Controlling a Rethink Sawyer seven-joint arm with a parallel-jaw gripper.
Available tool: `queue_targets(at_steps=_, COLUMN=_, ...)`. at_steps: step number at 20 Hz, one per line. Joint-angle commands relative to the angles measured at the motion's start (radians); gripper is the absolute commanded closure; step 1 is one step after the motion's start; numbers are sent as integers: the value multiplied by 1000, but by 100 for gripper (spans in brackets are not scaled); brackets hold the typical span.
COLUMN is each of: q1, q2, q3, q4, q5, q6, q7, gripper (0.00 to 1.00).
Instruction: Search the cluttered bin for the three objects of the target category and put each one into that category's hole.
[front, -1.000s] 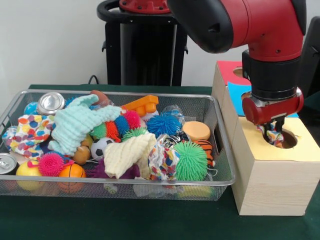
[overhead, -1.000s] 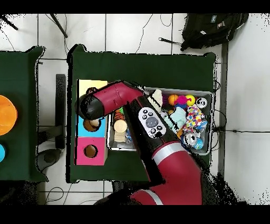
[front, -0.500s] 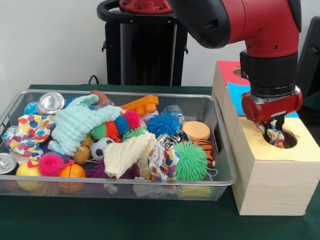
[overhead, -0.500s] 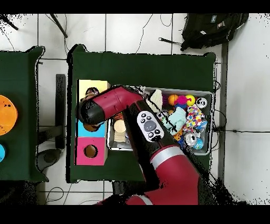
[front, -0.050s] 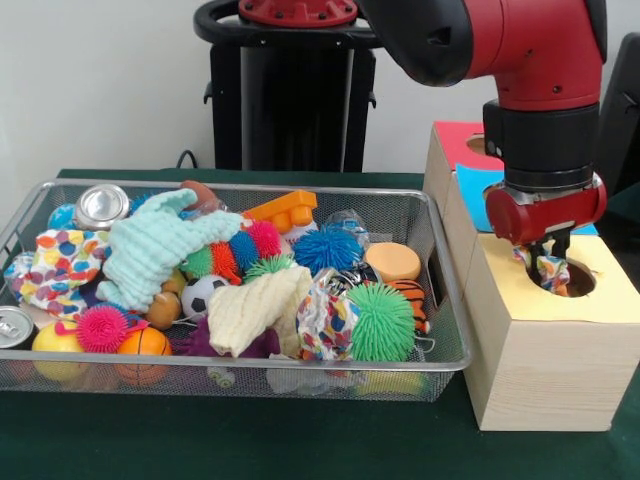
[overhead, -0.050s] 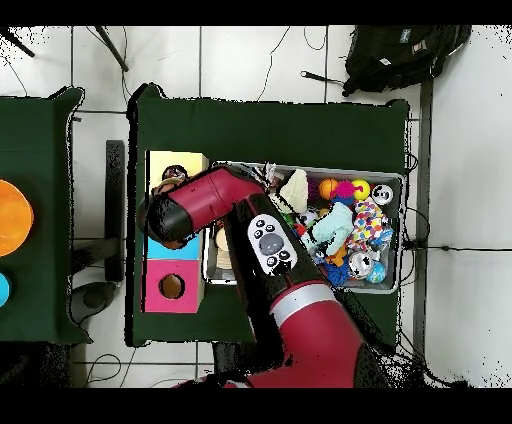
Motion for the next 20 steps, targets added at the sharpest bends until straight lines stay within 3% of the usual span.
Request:
queue_targets(at_steps=1, q1=24, q2=79, q3=-62, q4=46, q5=-11, q6=36, q7=62, gripper=100)
queue_targets(at_steps=7, q1=42, q2=104, q3=-69, q4=-15, q5=10, q6=77, q7=53, gripper=100)
queue_targets(at_steps=8, q1=45, q2=107, q3=-73, q4=-20, q5=19, q6=74, q7=57, gripper=0)
queue_targets(at_steps=20, q1=73, q2=138, q3=-77, q4=-104, q5=55, q6=143, q7=20, gripper=0)
